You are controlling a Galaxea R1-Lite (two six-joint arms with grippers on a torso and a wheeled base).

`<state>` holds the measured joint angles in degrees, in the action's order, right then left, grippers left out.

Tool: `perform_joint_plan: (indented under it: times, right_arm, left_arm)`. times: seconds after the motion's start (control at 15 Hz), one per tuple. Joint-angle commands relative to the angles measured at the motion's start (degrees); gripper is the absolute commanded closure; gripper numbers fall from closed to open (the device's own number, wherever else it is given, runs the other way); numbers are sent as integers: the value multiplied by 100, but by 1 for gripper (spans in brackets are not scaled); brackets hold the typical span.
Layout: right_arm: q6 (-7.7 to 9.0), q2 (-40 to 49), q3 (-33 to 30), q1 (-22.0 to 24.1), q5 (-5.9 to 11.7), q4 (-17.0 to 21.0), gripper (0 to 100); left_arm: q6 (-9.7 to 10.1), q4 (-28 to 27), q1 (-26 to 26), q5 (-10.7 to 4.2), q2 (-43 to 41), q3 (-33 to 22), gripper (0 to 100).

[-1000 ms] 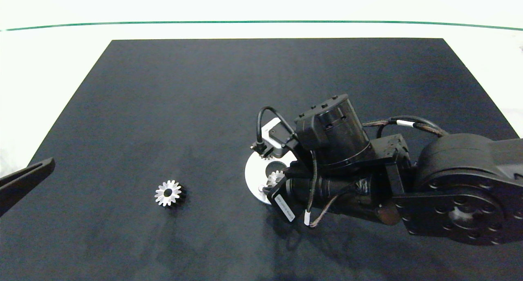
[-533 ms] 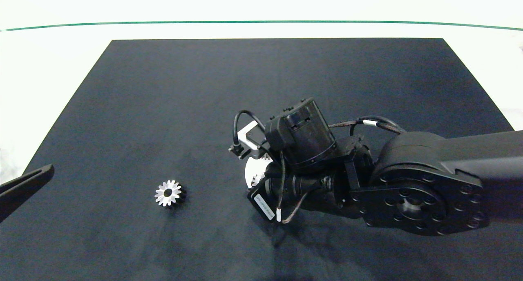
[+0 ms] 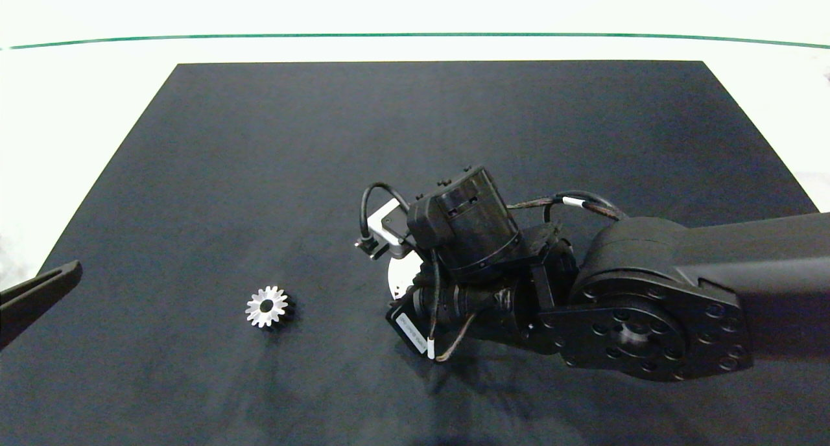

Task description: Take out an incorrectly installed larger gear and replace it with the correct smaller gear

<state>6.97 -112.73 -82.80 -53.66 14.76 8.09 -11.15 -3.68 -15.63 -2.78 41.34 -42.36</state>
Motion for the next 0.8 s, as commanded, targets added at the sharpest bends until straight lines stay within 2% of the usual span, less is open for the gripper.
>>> perform_joint_plan:
  times: [0.07, 0.73, 0.8]
  right_arm:
    - [6, 5, 27, -4, 18, 17, 78]
    - [6, 23, 124, -4, 18, 131, 78]
    - [6, 14, 124, -4, 27, 131, 0]
  left_arm:
    - [-1, -1, -2, -3, -3, 0, 0]
    - [78, -63, -2, -3, -47, 0, 0]
    - [78, -63, -2, -3, -56, 0, 0]
